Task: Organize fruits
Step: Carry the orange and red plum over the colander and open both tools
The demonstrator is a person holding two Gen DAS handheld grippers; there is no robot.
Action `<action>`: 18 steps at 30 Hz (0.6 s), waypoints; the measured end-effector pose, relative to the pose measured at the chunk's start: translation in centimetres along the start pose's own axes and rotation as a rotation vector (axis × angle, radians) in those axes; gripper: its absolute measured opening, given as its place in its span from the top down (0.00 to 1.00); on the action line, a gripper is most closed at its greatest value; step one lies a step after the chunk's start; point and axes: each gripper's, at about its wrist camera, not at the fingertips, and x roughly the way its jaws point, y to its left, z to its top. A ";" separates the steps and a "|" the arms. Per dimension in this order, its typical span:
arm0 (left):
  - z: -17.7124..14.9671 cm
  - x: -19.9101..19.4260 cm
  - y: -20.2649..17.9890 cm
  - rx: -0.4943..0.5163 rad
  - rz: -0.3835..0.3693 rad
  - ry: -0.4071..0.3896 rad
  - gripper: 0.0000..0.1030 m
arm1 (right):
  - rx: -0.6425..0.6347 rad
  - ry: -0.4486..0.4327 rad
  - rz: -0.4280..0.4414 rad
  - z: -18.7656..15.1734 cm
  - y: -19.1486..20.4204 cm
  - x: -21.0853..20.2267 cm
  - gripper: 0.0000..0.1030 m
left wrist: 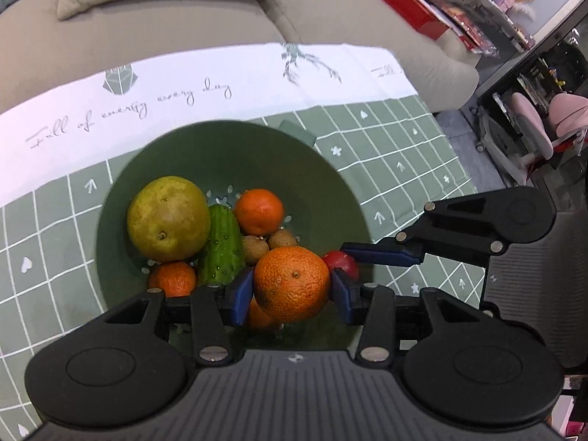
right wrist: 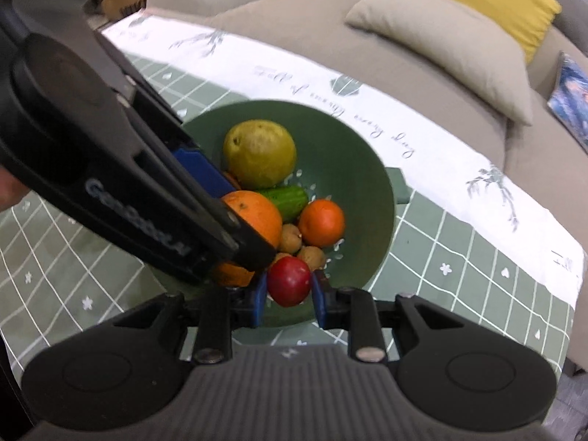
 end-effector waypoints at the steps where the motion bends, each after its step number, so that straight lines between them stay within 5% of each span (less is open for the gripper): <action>1: 0.0 0.3 0.1 -0.001 -0.002 0.007 0.50 | -0.011 0.013 0.007 0.1 -0.1 0.4 0.79; 18: 0.9 2.2 0.3 0.029 0.000 0.039 0.50 | -0.064 0.089 0.032 0.7 -0.5 2.5 0.79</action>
